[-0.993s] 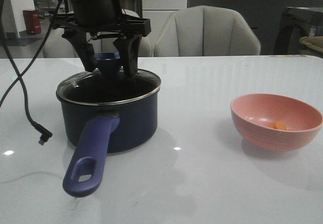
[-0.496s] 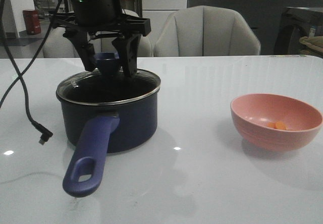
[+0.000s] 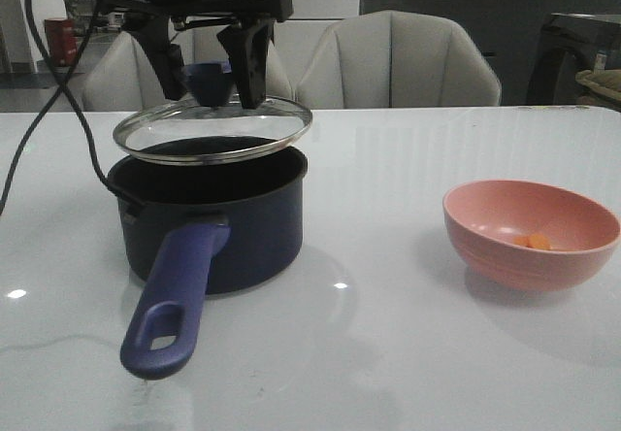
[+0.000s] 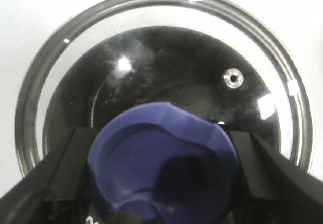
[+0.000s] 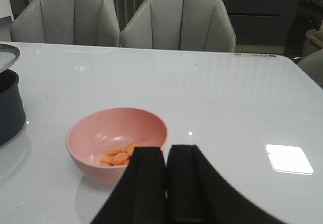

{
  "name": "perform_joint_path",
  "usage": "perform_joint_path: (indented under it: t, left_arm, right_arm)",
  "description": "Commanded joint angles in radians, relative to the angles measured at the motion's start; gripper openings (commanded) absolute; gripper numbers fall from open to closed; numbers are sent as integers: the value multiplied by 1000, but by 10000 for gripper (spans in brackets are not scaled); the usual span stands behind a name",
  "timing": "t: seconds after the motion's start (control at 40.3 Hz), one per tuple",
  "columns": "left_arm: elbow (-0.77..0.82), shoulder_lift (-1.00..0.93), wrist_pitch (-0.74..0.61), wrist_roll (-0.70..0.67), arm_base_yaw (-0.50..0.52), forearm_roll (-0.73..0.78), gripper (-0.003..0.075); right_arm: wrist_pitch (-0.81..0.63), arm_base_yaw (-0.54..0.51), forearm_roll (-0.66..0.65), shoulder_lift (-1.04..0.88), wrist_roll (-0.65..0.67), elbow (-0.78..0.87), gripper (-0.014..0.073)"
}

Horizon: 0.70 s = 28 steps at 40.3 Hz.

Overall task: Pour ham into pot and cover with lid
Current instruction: 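Lift the glass lid off the saucepan with the left gripper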

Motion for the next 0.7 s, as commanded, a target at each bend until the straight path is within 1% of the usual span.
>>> perform_joint_path:
  t: [0.0,0.223,0.372,0.472,0.546,0.67]
  left_arm:
    - [-37,-62,13,-4,2,-4,176]
    - [-37,-62,20,-4,2,5,176]
    - [-37,-79,35,-4,2,55,176]
    - [-37,-110,33,-42,2,124,176]
    - [-30,-141,33,-58,8,163,176]
    - [10,-203,26,-58,48,166,176]
  right_arm:
    - [-76,-3,-11,-21,-2,11,148]
    - [-76,-3,-11,-21,-2,11,148]
    - [-76,-3,-11,-21,-2,11,148]
    - [-76,-3,-11,-21,-2,11,148]
    - [-76,-3,-11,-21,-2,11,148]
    - [-76,-3,-11,-21,-2,11,148]
